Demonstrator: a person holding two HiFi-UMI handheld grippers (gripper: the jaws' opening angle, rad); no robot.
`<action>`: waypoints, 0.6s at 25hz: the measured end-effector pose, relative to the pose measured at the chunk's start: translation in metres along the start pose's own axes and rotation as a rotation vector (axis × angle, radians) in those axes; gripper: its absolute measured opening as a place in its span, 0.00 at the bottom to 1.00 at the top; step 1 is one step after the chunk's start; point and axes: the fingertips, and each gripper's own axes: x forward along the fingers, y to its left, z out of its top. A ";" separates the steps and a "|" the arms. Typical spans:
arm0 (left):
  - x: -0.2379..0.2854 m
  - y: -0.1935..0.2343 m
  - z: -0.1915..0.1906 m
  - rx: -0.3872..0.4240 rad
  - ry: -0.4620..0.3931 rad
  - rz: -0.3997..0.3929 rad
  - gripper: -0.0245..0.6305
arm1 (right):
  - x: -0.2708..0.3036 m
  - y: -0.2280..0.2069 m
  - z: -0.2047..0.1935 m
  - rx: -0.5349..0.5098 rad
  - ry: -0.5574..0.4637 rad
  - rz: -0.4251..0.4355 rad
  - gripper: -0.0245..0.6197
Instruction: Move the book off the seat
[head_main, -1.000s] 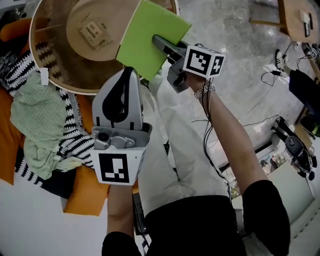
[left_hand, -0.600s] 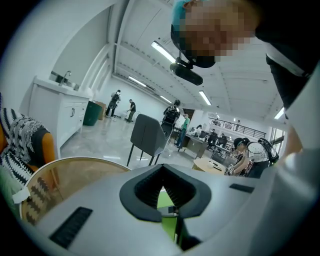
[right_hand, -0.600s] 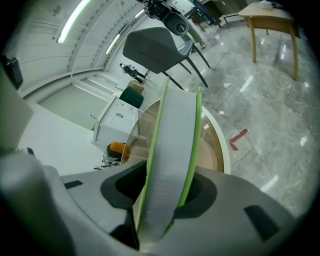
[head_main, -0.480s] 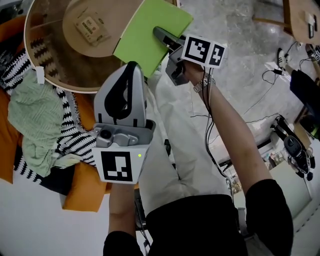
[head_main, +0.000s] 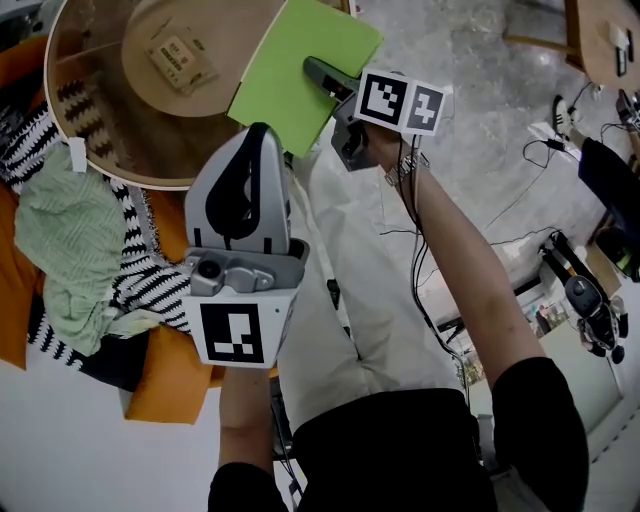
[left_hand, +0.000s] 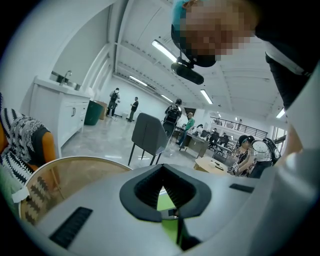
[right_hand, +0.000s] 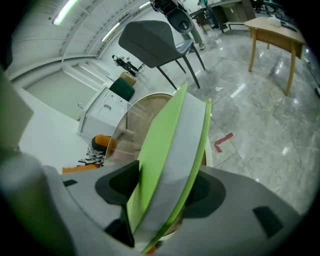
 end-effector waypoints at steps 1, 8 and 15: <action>0.000 -0.001 -0.001 0.001 0.001 -0.002 0.05 | 0.000 -0.003 0.000 -0.007 0.001 -0.021 0.43; -0.002 -0.001 -0.007 -0.005 0.012 0.001 0.05 | -0.001 -0.025 -0.007 0.014 -0.008 -0.080 0.52; -0.003 0.006 -0.013 0.000 0.018 0.008 0.05 | 0.003 -0.036 -0.010 0.039 -0.013 -0.076 0.54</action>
